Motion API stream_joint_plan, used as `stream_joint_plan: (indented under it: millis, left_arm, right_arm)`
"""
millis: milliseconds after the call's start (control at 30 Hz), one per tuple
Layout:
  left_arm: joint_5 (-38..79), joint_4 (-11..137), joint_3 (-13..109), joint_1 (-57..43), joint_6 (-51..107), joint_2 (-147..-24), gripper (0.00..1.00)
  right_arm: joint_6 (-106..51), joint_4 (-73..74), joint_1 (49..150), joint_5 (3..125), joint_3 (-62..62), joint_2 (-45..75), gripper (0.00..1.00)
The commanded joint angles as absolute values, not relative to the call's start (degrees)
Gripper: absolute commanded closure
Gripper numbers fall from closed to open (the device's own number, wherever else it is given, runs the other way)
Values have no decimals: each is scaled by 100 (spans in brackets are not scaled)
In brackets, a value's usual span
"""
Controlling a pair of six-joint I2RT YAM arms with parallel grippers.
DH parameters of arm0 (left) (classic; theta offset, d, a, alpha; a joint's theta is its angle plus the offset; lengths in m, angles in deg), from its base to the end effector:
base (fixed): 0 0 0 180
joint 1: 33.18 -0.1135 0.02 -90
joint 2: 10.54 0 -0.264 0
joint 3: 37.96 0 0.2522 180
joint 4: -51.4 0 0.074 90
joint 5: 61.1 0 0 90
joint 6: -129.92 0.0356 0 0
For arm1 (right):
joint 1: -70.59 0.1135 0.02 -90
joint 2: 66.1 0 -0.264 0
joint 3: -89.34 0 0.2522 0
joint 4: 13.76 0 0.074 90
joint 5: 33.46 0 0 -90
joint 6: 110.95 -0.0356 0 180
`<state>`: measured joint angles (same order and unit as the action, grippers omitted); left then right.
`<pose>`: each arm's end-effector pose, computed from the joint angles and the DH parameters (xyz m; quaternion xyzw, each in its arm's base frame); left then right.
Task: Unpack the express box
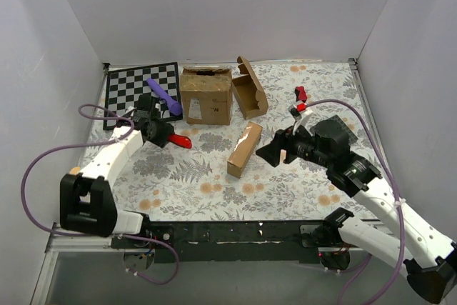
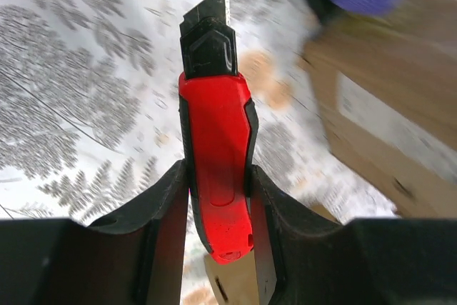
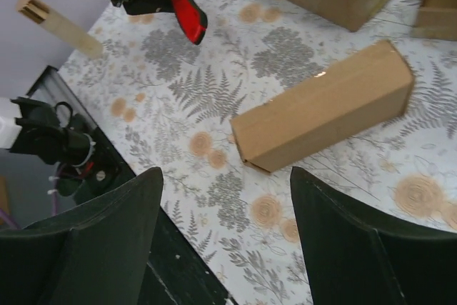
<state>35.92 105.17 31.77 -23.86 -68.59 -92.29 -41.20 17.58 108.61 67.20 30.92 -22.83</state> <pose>0.2707 -0.0400 0.2225 -0.7515 0.6228 -0.1483 0.1593 0.1345 0.1135 0.3300 -0.1781 0.7780 0.3560 0.4861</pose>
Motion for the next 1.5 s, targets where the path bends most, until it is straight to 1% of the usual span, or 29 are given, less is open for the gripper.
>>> stream_joint_plan:
  millis: [0, 67, 167, 300, 500, 767, 967, 1067, 1167, 1233, 1367, 1400, 1467]
  left_arm:
    - [3610, 10498, 3460, -1886, -6502, -8158, 100]
    - [3680, 10567, 3722, -1545, -6414, -7954, 100]
    - [3865, 10849, 4144, -1140, -6379, -7821, 100]
    - [3874, 11016, 4479, -761, -6370, -7777, 100]
    - [3953, 11201, 4656, -374, -6388, -7716, 100]
    - [3892, 11245, 4752, -92, -6397, -7654, 100]
    - [3769, 11210, 4779, -40, -6396, -7584, 100]
    - [3707, 11174, 4761, -13, -6405, -7566, 100]
    - [3672, 11122, 4717, 4, -6414, -7522, 100]
    - [3646, 11078, 4691, 13, -6414, -7496, 100]
    - [3628, 11060, 4682, 40, -6414, -7417, 100]
    - [3637, 11052, 4673, 48, -6423, -7400, 100]
    - [3663, 11016, 4638, 40, -6414, -7347, 100]
  right_arm:
    - [-4713, 766, 10987, 7832, 2848, -1629, 18]
    - [-4758, 458, 11110, 8000, 2725, -1390, 16]
    - [-4732, 282, 11523, 7922, 2347, -951, 8]
    - [-4617, 404, 12120, 7431, 1793, -240, 6]
    - [-4626, 246, 12306, 6701, 1573, 104, 6]
    - [-4415, 307, 12420, 6278, 1090, 860, 7]
    - [-4380, 308, 12429, 5926, 958, 1212, 10]
    - [-4424, 132, 12438, 6049, 923, 1318, 13]
    - [-4459, 52, 12438, 6225, 879, 1432, 19]
    - [-4494, -219, 12438, 6383, 879, 1494, 26]
    - [-4591, -483, 12429, 6647, 853, 1581, 45]
    - [-4626, -492, 12438, 6743, 844, 1625, 53]
    - [-4661, -554, 12438, 6849, 826, 1678, 60]
